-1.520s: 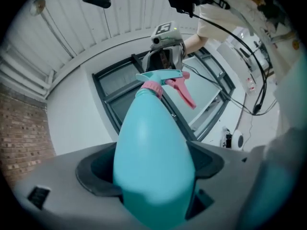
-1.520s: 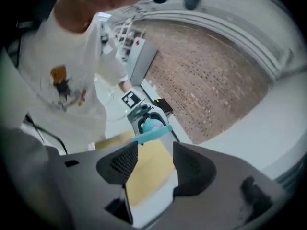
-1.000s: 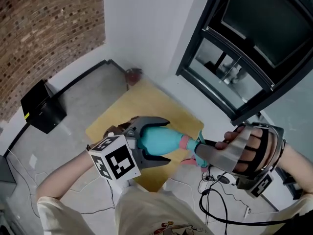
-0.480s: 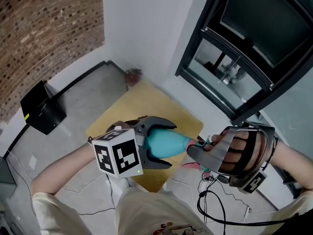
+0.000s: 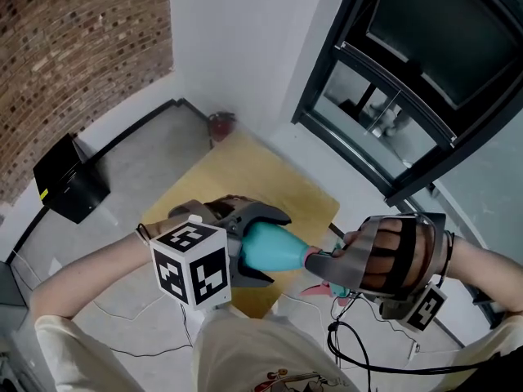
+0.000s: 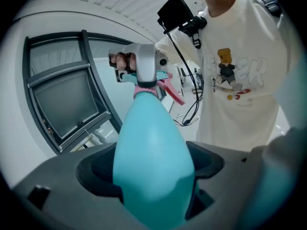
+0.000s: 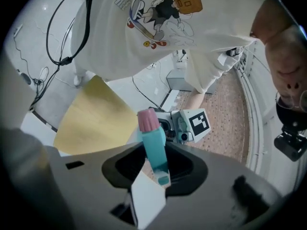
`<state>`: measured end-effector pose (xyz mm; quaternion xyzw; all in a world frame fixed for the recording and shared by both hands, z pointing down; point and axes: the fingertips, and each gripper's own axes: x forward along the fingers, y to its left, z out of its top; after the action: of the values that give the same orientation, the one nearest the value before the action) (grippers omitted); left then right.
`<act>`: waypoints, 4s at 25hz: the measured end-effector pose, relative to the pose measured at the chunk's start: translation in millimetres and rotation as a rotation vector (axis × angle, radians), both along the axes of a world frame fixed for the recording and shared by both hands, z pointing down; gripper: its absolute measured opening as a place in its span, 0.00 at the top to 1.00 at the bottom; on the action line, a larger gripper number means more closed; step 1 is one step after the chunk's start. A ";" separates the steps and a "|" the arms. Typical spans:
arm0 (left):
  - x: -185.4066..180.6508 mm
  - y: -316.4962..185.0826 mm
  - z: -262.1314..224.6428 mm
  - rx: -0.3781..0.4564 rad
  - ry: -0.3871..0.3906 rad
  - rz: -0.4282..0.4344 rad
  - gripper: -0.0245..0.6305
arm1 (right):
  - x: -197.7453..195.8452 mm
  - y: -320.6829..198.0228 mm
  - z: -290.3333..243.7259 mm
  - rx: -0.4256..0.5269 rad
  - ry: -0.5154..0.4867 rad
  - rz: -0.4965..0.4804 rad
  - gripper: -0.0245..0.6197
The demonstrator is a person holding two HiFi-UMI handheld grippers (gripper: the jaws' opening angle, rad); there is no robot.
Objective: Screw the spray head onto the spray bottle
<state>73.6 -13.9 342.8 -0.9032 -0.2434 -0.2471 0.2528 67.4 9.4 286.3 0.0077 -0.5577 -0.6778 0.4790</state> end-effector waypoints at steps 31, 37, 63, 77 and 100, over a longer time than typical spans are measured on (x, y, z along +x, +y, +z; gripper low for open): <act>5.1 -49.1 -50.0 0.714 0.223 -0.470 0.31 | 14.6 -28.9 -29.7 -0.943 -1.016 0.775 0.76; 4.8 -57.9 -63.9 0.995 0.310 -0.563 0.31 | 20.8 -36.6 -36.3 -1.368 -1.341 0.906 0.76; -14.4 -74.7 -57.9 0.798 0.532 -0.743 0.30 | 24.6 -44.4 -38.3 -1.898 -1.692 1.106 0.56; -40.0 -109.6 -41.2 0.536 0.340 -0.677 0.30 | 2.4 -8.2 -73.0 -0.818 -0.962 0.607 0.57; -17.7 -43.9 -23.2 0.418 0.137 -0.257 0.30 | -4.0 -13.3 -10.5 -0.123 -0.166 0.150 0.57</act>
<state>55.9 -57.7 319.5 -0.8694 -0.0523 -0.2605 0.4166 63.4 -3.8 275.8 0.0759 -0.6339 -0.6015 0.4802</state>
